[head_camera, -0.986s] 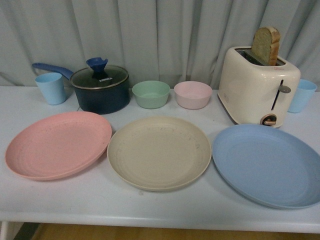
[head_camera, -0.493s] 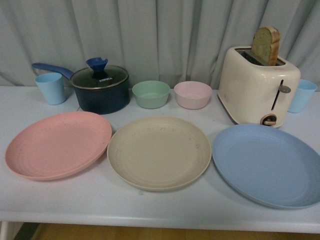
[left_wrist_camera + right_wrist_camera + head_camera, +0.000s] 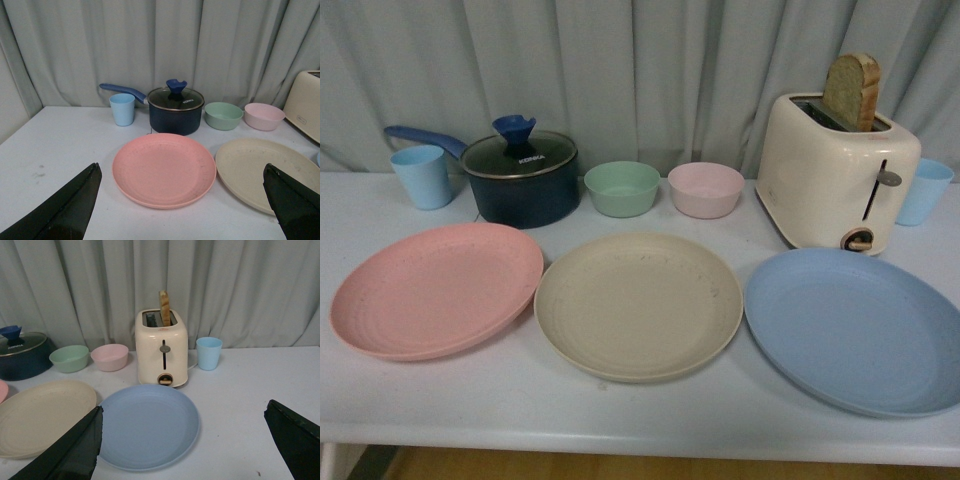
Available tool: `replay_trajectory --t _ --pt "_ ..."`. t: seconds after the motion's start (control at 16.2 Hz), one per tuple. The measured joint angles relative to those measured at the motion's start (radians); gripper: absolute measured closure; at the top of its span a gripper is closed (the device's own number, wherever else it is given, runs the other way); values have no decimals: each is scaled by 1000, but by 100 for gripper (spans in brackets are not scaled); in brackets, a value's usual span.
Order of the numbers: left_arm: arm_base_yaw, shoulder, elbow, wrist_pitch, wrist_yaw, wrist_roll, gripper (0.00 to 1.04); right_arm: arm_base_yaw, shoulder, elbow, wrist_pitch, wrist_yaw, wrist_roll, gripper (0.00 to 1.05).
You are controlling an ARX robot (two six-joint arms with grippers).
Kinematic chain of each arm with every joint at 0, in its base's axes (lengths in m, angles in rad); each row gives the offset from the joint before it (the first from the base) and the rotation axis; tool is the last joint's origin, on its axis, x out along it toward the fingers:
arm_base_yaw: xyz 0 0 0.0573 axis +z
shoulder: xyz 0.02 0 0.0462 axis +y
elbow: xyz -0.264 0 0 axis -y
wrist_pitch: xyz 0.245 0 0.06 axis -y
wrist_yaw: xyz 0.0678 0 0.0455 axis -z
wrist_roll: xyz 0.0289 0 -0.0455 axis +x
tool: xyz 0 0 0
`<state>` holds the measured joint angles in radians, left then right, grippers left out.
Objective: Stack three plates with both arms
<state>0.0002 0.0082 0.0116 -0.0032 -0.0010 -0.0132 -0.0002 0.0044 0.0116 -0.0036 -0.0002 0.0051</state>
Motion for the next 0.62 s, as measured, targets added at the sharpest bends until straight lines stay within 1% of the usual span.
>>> replay_trajectory --t 0.62 --pt "0 0 0 0 0 0 7 0 0 0 0 0 0 6"
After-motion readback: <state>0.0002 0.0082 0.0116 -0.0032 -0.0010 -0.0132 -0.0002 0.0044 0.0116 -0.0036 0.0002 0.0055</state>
